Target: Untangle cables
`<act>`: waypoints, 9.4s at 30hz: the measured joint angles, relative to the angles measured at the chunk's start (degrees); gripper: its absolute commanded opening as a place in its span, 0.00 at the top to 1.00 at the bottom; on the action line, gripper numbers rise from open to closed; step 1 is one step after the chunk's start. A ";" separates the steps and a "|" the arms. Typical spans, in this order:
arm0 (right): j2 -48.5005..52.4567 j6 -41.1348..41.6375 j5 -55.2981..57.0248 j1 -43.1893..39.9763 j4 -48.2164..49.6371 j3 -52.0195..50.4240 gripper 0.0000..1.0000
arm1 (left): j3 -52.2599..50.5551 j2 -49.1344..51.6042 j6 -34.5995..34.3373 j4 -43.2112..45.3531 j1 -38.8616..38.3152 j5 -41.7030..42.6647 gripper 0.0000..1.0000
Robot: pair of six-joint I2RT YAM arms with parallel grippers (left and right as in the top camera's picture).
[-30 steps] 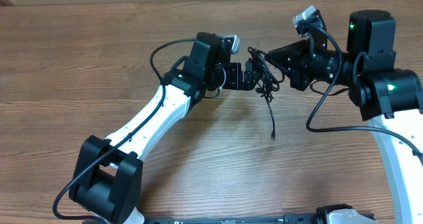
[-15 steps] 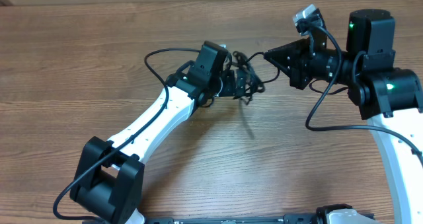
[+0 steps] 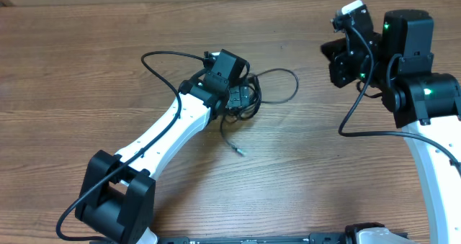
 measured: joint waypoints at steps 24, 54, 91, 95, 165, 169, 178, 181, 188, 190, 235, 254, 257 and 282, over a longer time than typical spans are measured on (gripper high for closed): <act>14.34 9.11 -2.12 -0.04 -9.16 0.07 0.61 | 0.00 0.00 0.00 -0.02 0.00 -0.39 0.00; 25.00 55.34 -26.12 0.26 8.50 -8.61 0.16 | 0.00 0.00 -2.60 3.13 2.27 2.86 0.01; 25.00 60.50 -26.23 1.95 5.57 -10.91 0.10 | 0.00 0.00 -7.58 1.73 4.15 -0.37 0.00; 25.00 62.18 -24.83 2.03 6.84 -10.95 0.21 | 0.00 0.00 -10.75 1.75 4.15 1.88 0.01; 25.00 59.21 4.90 -14.34 14.58 -13.14 0.96 | -1.49 8.41 -12.11 0.87 4.11 4.79 0.00; 25.00 52.81 6.71 -14.75 16.85 -13.16 0.96 | -1.49 8.41 -12.11 0.87 4.11 4.79 0.00; 25.00 25.55 8.09 -14.80 21.88 -13.16 0.96 | -1.49 8.41 -12.09 0.68 4.11 4.76 0.01; 25.00 14.08 8.13 -14.80 23.30 -13.16 0.96 | -1.49 8.41 -12.11 0.70 4.11 4.76 0.01; 25.00 -15.12 10.23 -14.78 27.45 -13.16 0.96 | -1.49 8.41 -12.11 0.61 4.11 4.76 0.00; 25.00 -22.23 11.89 -14.80 29.59 -13.20 0.96 | -1.49 8.41 -12.09 0.44 4.11 4.76 0.01; 25.03 -14.75 1.62 -12.41 21.29 -13.68 0.00 | -1.51 8.41 9.64 1.99 4.15 13.70 0.00; 25.03 8.72 -10.27 -12.41 19.15 -13.68 0.00 | -1.53 7.08 58.45 -8.72 4.15 44.22 0.00; 25.03 12.74 -10.36 -12.44 17.97 -13.68 0.00 | -1.55 4.07 61.57 -13.31 4.15 45.24 0.00; 30.05 18.05 -3.89 -12.41 17.31 -13.68 0.09 | 0.70 -0.44 60.35 -11.02 4.15 45.99 0.00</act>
